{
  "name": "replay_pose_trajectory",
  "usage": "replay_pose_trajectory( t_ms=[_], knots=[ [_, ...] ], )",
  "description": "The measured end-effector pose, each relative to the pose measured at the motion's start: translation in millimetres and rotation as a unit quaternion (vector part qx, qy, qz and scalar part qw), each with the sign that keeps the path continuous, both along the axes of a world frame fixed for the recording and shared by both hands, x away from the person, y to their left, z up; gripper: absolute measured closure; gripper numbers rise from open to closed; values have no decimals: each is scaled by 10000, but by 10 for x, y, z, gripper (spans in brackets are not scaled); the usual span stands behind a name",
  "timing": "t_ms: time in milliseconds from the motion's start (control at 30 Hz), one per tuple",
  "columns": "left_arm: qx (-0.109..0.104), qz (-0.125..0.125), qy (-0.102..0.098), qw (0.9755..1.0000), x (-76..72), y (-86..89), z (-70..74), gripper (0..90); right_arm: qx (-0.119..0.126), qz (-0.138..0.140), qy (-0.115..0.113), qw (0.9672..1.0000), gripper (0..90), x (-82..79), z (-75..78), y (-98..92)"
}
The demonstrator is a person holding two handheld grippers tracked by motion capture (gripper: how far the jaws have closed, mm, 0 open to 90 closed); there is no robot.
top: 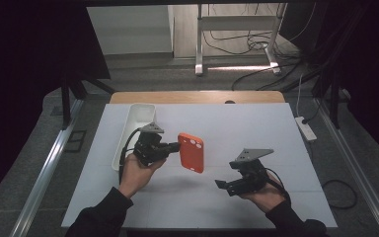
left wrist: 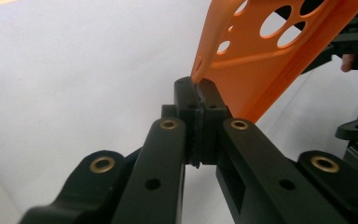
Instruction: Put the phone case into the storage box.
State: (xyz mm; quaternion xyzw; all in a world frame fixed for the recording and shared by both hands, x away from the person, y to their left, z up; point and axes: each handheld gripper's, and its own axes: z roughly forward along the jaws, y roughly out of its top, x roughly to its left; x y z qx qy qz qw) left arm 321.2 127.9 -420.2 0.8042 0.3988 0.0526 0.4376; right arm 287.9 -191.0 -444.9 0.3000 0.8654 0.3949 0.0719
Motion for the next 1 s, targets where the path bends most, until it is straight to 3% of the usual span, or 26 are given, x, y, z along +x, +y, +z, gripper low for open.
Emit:
replay_pose_trajectory(
  t_ms=[567,1000],
  knots=[
    [41,131,7,9999,95,153,41,895,-81,-289,36,9995,129,-58,8,-214],
    [86,379,-64,9992,185,338,117,895,-164,-527,39,9985,115,-122,-12,-418]
  ],
)
